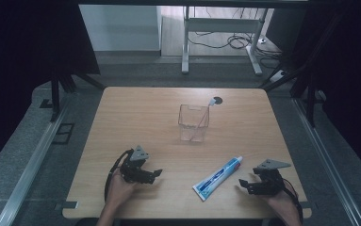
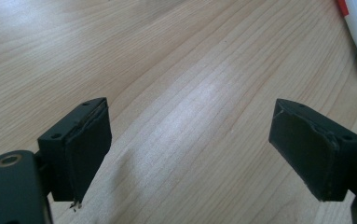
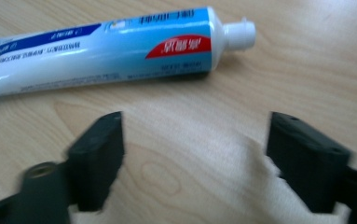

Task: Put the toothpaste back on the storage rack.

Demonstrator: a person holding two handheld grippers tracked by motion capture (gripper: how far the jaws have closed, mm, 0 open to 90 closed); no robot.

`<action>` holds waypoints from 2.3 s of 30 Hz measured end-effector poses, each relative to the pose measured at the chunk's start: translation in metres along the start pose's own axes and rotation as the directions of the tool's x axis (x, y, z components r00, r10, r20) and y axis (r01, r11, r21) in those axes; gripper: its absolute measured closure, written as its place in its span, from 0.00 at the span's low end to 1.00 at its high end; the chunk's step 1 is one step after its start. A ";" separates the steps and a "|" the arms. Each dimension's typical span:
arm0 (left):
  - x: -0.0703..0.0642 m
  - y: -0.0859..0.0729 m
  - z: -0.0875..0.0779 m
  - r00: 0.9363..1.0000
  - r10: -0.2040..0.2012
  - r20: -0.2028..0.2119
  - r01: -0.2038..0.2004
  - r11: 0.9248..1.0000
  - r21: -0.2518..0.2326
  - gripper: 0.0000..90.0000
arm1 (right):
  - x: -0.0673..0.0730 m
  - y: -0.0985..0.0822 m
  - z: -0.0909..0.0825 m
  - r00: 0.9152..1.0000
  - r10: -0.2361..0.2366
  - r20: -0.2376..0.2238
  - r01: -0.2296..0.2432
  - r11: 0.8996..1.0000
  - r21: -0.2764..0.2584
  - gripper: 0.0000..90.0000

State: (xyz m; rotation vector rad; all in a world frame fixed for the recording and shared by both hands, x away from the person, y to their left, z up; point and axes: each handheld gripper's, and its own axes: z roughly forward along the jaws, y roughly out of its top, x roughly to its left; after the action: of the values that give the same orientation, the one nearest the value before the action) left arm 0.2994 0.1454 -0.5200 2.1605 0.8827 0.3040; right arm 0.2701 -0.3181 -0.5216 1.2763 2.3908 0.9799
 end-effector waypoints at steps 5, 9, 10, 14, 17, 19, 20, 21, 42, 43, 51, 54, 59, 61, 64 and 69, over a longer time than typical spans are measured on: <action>0.000 -0.002 -0.003 1.000 0.002 0.004 -0.001 1.000 -0.011 0.15 | 0.000 0.001 -0.003 1.000 0.009 -0.011 -0.009 1.000 -0.001 0.52; 0.000 -0.003 -0.003 1.000 0.006 0.009 -0.006 1.000 -0.011 0.15 | -0.001 0.007 -0.009 0.998 0.001 -0.064 -0.002 1.000 -0.024 0.74; 0.000 -0.003 -0.003 1.000 0.008 0.011 -0.008 1.000 -0.013 0.15 | 0.000 0.008 -0.010 0.997 -0.008 -0.076 0.006 1.000 -0.021 0.77; -0.001 -0.003 -0.004 1.000 0.010 0.015 -0.010 1.000 -0.017 0.15 | 0.003 0.014 -0.009 0.995 -0.035 -0.098 0.034 0.999 -0.012 0.90; 0.000 -0.004 -0.004 1.000 0.010 0.010 -0.009 1.000 -0.019 0.15 | 0.006 0.021 -0.009 0.993 -0.076 -0.088 0.075 0.997 -0.014 0.93; 0.001 -0.004 -0.004 1.000 0.011 0.014 -0.011 1.000 -0.018 0.15 | 0.008 0.025 -0.009 0.990 -0.116 -0.082 0.115 0.993 -0.019 0.94; 0.001 -0.004 -0.004 1.000 0.008 0.014 -0.008 1.000 -0.021 0.15 | 0.008 0.027 -0.009 0.987 -0.142 -0.074 0.141 0.990 -0.022 0.94; 0.001 -0.004 -0.004 1.000 0.006 0.013 -0.006 1.000 -0.022 0.15 | 0.008 0.029 -0.009 0.983 -0.167 -0.074 0.165 0.986 -0.030 0.94; 0.001 -0.005 -0.003 1.000 0.009 0.012 -0.009 1.000 -0.008 0.15 | 0.000 0.074 0.017 0.987 -0.097 -0.125 0.097 0.995 -0.005 1.00; 0.001 -0.005 -0.003 1.000 0.010 0.012 -0.010 1.000 -0.007 0.15 | 0.000 0.076 0.020 0.988 -0.099 -0.123 0.100 0.995 0.002 1.00; 0.000 -0.005 -0.002 1.000 0.015 0.016 -0.015 1.000 -0.003 0.15 | -0.003 0.087 0.037 0.988 -0.101 -0.112 0.106 0.994 0.035 0.99; 0.000 -0.005 -0.002 1.000 0.017 0.014 -0.017 1.000 -0.003 0.15 | -0.004 0.090 0.044 0.989 -0.106 -0.106 0.112 0.992 0.054 0.99; -0.001 -0.005 -0.002 1.000 0.019 0.014 -0.019 1.000 -0.002 0.15 | -0.006 0.090 0.050 0.989 -0.106 -0.103 0.114 0.991 0.073 0.99; 0.000 -0.005 -0.002 1.000 0.020 0.014 -0.020 1.000 -0.002 0.15 | -0.007 0.089 0.051 0.989 -0.104 -0.107 0.114 0.990 0.086 0.99; -0.001 -0.004 -0.002 1.000 0.020 0.014 -0.020 1.000 -0.003 0.15 | -0.008 0.087 0.050 0.988 -0.099 -0.115 0.109 0.990 0.087 0.99; -0.002 -0.004 -0.001 1.000 0.025 0.014 -0.025 1.000 -0.003 0.15 | -0.008 0.086 0.048 0.987 -0.100 -0.124 0.113 0.988 0.102 0.99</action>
State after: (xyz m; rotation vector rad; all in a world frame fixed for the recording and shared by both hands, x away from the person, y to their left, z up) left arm 0.2956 0.1469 -0.5218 2.1696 0.8481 0.3024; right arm 0.3538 -0.2707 -0.5002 1.1411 2.6061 0.9312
